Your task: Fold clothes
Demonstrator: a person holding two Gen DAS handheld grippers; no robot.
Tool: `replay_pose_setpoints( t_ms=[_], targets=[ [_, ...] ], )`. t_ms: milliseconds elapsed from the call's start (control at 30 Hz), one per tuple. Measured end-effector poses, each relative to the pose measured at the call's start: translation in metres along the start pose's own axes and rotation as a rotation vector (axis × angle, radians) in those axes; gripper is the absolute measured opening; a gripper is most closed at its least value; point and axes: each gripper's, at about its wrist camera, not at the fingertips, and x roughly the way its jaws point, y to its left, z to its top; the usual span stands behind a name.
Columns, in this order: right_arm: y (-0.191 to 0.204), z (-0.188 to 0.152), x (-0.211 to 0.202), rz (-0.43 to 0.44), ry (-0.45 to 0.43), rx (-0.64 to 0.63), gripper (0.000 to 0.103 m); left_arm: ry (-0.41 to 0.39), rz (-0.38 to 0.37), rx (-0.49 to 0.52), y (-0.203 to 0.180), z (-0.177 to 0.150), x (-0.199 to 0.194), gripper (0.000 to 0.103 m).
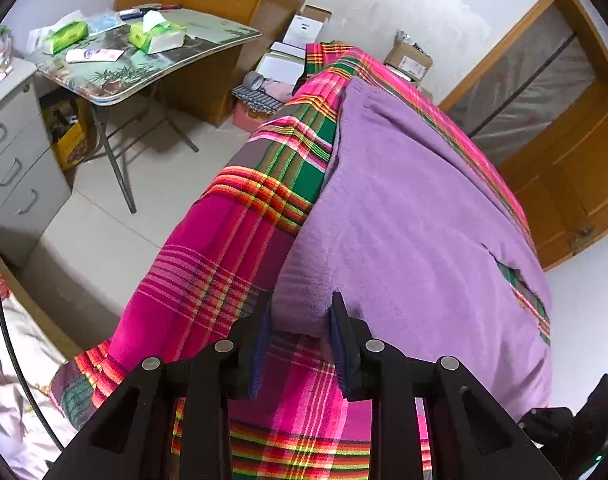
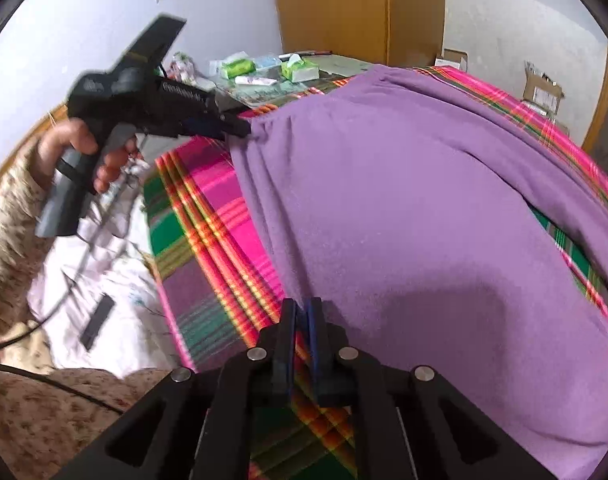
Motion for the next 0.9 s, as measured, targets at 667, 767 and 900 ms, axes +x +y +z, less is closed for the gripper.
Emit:
replay_pose_setpoints(
  t_ms=[667, 767, 900],
  targets=[
    [-0.170, -0.101, -0.100, -0.334, -0.155, 0.546, 0.015, -0.069, -0.003, 0.088, -0.063, 0.000, -0.037, 0.038],
    [-0.176, -0.097, -0.097, -0.350, -0.107, 0.534, 0.015, -0.032, -0.011, 0.153, -0.087, 0.007, -0.026, 0.038],
    [-0.183, -0.072, -0.126, -0.384, -0.133, 0.472, 0.015, -0.035, 0.000, 0.247, -0.124, 0.027, -0.020, 0.038]
  ],
)
